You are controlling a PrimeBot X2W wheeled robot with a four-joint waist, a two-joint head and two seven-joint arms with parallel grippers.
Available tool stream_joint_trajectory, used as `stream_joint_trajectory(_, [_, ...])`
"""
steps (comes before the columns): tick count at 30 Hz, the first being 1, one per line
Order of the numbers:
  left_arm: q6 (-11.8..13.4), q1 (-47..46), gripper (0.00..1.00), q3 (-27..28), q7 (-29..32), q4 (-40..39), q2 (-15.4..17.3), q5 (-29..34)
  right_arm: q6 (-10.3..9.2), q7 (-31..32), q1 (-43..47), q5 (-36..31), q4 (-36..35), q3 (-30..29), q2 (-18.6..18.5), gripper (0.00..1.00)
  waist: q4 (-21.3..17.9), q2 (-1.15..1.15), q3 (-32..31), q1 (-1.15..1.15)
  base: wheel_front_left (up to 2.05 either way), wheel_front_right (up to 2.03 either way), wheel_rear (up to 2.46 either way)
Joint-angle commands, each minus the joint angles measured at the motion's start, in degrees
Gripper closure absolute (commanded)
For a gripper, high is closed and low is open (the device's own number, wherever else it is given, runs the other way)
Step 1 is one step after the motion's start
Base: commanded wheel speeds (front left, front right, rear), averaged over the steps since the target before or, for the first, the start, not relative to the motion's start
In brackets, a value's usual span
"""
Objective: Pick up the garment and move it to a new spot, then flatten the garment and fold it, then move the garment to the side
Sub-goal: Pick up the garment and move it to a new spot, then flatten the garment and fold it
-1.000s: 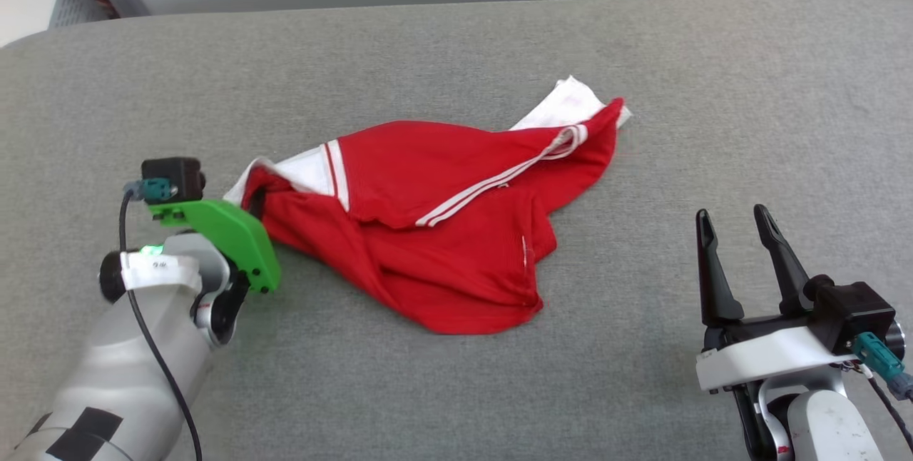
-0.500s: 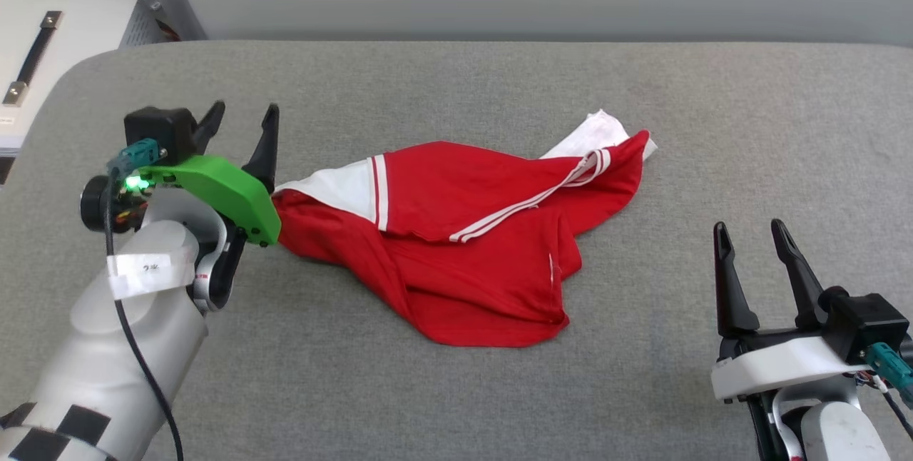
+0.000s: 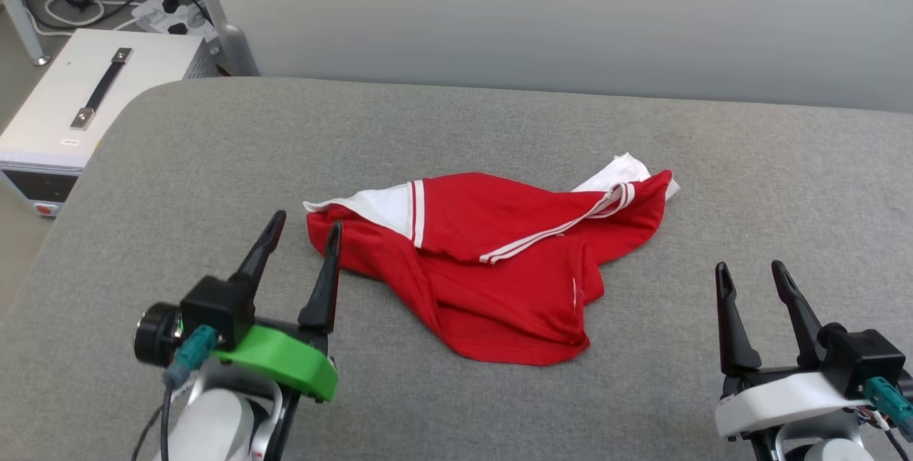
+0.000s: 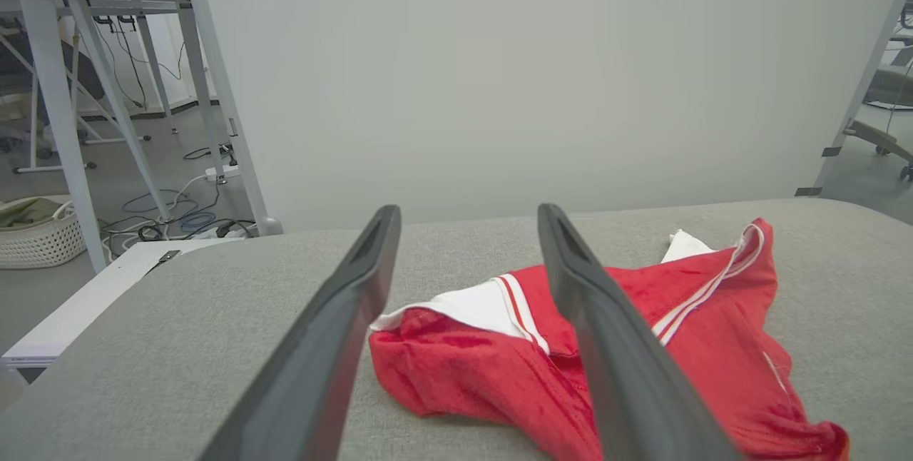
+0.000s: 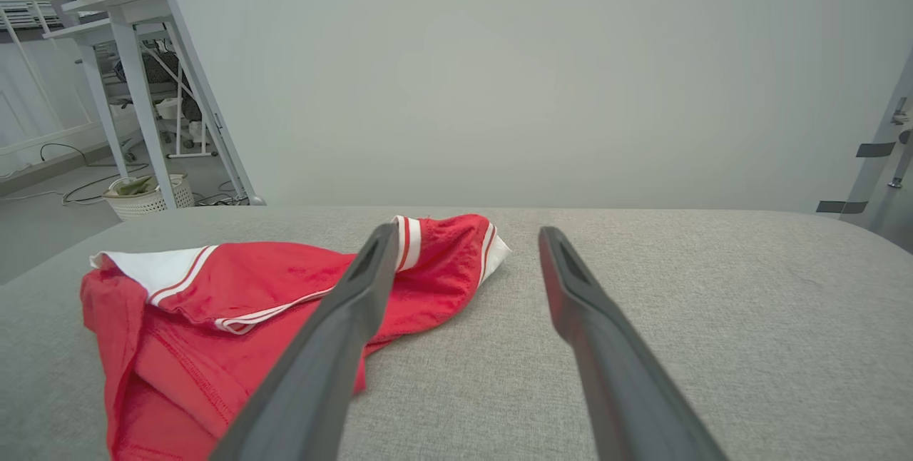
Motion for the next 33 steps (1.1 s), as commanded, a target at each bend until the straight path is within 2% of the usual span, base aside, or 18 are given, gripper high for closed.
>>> stream_joint_trajectory(1, [-0.57,2.37,0.0,1.02,-0.17,-0.66,-1.04,1.35,-0.04,-0.35,1.02,0.19,-0.05,0.18,-0.1,0.0,0.53,0.0,-0.97,0.0,0.0,0.0,0.0])
stream_joint_trajectory(11, [-3.96,9.46,0.0,7.27,-0.17,-2.63,-8.1,6.97,-0.04,-0.35,2.63,0.6,0.12,0.7,-0.03,0.0,0.8,0.0,-1.82,0.0,0.0,0.0,0.0])
stream_joint_trajectory(18, [-6.34,9.34,0.0,9.84,-0.17,-2.48,-10.12,9.92,-0.04,-0.35,2.72,0.52,0.2,1.22,-0.23,0.0,1.38,0.0,-1.62,0.0,0.0,0.0,0.0])
stream_joint_trajectory(22, [-7.16,8.8,0.0,10.75,-0.17,-2.22,-11.15,10.97,-0.04,0.74,1.96,0.25,0.49,4.83,-2.21,0.0,2.29,0.0,-0.73,0.0,0.0,0.0,0.0])
stream_joint_trajectory(26, [-7.76,8.23,0.0,11.18,-0.17,-1.61,-12.12,11.72,-0.04,8.99,-0.86,1.63,0.25,12.36,-6.31,0.0,3.66,0.0,0.86,0.0,0.0,0.0,0.0])
stream_joint_trajectory(33, [-8.5,6.42,0.0,11.32,-0.17,0.05,-13.93,11.57,-0.04,28.08,-9.16,8.54,0.52,28.41,-14.33,0.0,7.58,0.0,3.92,0.0,0.0,0.0,0.0])
